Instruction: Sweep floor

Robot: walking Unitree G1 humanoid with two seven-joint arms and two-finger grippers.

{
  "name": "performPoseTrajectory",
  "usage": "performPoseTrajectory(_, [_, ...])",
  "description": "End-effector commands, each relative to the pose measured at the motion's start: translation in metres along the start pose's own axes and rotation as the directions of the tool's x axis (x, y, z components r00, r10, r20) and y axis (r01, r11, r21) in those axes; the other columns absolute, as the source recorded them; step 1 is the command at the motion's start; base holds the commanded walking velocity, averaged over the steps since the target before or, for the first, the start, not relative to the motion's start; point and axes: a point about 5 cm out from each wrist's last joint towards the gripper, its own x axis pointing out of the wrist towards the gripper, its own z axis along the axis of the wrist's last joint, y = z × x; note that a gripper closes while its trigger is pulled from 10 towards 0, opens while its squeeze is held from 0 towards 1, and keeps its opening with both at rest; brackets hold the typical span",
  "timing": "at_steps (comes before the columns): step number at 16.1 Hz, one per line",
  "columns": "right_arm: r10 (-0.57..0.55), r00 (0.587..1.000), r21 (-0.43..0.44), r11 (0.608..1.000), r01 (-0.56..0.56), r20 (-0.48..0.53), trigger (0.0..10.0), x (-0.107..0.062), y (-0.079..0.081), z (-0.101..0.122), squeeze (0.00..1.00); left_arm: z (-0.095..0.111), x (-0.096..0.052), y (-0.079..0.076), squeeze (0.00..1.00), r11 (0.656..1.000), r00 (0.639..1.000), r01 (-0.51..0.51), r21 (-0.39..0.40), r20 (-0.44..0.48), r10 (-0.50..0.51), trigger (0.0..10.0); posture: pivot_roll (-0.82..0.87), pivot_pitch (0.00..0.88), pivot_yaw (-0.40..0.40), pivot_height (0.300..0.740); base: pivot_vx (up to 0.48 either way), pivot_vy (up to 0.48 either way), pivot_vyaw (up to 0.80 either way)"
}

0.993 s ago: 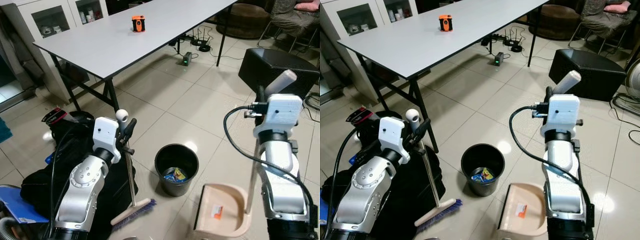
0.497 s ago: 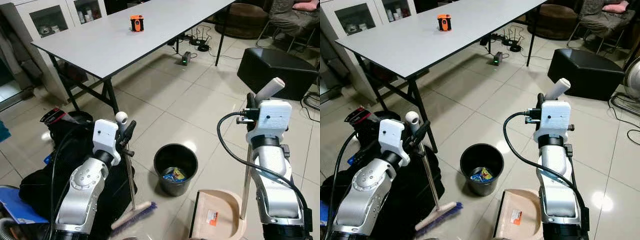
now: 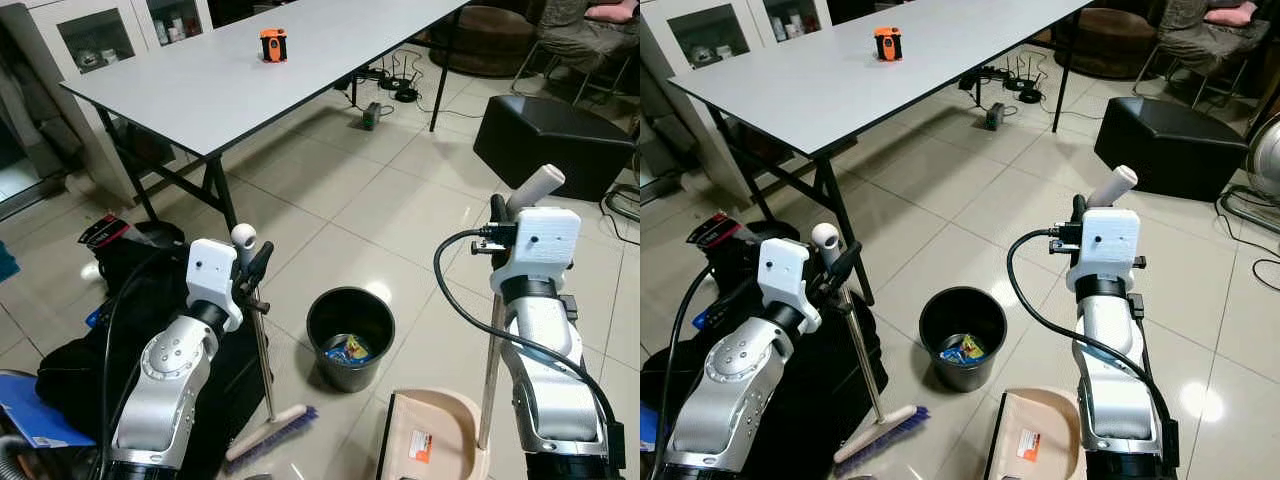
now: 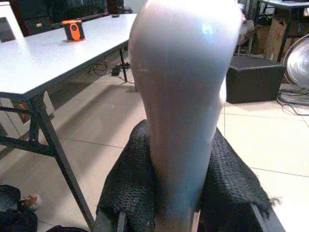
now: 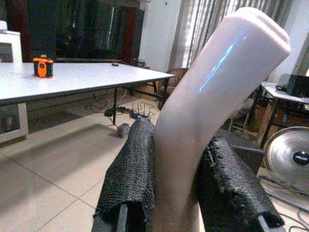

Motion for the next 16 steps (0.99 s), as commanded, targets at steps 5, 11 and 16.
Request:
performPoseTrajectory(5, [0.012, 1.0, 0.006, 1.0, -0.012, -0.021, 10.0, -0.0018, 0.002, -0.0006, 0.0, 0.0074, -0.0015, -0.0027, 0.0, 1.0, 0.999, 0.023, 0.009, 0.029, -0.023, 10.0, 0.05, 0.0, 0.033, 0.74, 0.0, 0.0, 0.0])
performPoseTrajectory(11, [0.014, 0.999, 0.006, 1.0, -0.014, -0.033, 10.0, -0.0024, 0.0023, -0.0017, 0.0, 0.0078, -0.0021, -0.0024, 0.0, 1.0, 0.999, 0.022, 0.008, 0.028, -0.022, 10.0, 0.05, 0.0, 0.032, 0.74, -0.276, 0.0, 0.0])
performPoseTrajectory(16, [0.024, 0.998, -0.031, 0.999, -0.025, -0.05, 10.0, -0.0022, 0.0023, -0.0029, 0.0, 0.0083, -0.0013, -0.001, 0.0, 1.0, 0.999, 0.022, 0.011, 0.025, -0.023, 10.0, 0.05, 0.002, 0.036, 0.74, -0.221, 0.0, 0.0])
